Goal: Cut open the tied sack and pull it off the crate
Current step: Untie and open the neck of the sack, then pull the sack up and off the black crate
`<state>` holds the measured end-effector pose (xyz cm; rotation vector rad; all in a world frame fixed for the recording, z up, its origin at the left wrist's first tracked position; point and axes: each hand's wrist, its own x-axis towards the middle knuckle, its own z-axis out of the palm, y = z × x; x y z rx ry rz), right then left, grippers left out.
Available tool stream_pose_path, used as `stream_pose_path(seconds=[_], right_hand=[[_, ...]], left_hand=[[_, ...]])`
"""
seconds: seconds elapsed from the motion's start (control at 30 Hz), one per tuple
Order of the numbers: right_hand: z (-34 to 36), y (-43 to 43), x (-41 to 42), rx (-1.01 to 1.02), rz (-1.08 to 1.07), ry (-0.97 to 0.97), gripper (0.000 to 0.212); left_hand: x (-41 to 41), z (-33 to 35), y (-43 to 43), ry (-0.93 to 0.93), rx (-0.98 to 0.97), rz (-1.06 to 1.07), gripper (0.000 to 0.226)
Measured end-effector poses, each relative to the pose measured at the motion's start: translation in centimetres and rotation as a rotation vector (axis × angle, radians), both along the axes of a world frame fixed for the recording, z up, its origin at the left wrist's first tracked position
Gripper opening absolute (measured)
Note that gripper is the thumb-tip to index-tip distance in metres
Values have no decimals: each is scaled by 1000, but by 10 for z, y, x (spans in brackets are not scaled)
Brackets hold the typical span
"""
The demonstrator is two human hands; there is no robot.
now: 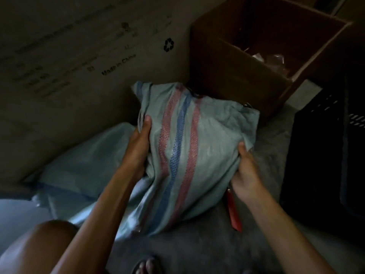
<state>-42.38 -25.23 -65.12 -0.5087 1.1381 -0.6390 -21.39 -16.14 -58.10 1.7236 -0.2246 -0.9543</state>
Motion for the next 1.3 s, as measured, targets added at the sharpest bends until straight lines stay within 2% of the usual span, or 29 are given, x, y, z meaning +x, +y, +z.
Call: stream_pose_path(seconds=[0.03,0.13,0.23,0.3,0.37,0.47,0.53,0.57,0.67,0.73,0.9,1.0,1.07,1.13,1.23,1.3], right_hand=[[25,5,-1,8,15,-37,67],[121,29,5,-15,105,-210,63],[212,66,18,-85,108,-70,70],[280,93,20,-114,90,78,79],[354,123,14,-77,94,129,70],[456,162,-11,21,78,194,55],[518,183,-33,25,95,285,63],[545,187,-44,-13,110,331,66],[616,177,-82,-148,7,355,43],[653,160,-110,-231,-22,362,44],[675,140,-187,-313,-74,586,72],[659,128,-231,-304,-74,667,67],[634,115,-268,-286,-12,676,72],[597,91,-307,-312,64,715,74],[526,43,-363,-369,195,726,65],[471,10,-396,-442,273,730,73]], left_hand=[[-1,17,5,-12,-19,-8,59],[-7,82,21,-199,-81,-11,33],[-25,167,43,-318,-137,-25,30],[-35,231,66,-417,-79,-90,34],[-36,291,98,-470,21,-100,42],[-26,382,151,-446,125,-34,44],[-30,440,173,-364,107,7,39],[-37,469,175,-346,76,-17,39],[-66,531,154,-293,-25,-214,42],[-89,553,131,-253,-73,-316,47],[-184,555,96,-67,3,-512,48],[-262,528,86,84,16,-602,33],[-312,505,68,114,20,-640,46],[-354,473,40,97,45,-655,45],[-410,409,-8,45,97,-568,40],[-442,367,-44,-41,128,-523,41]])
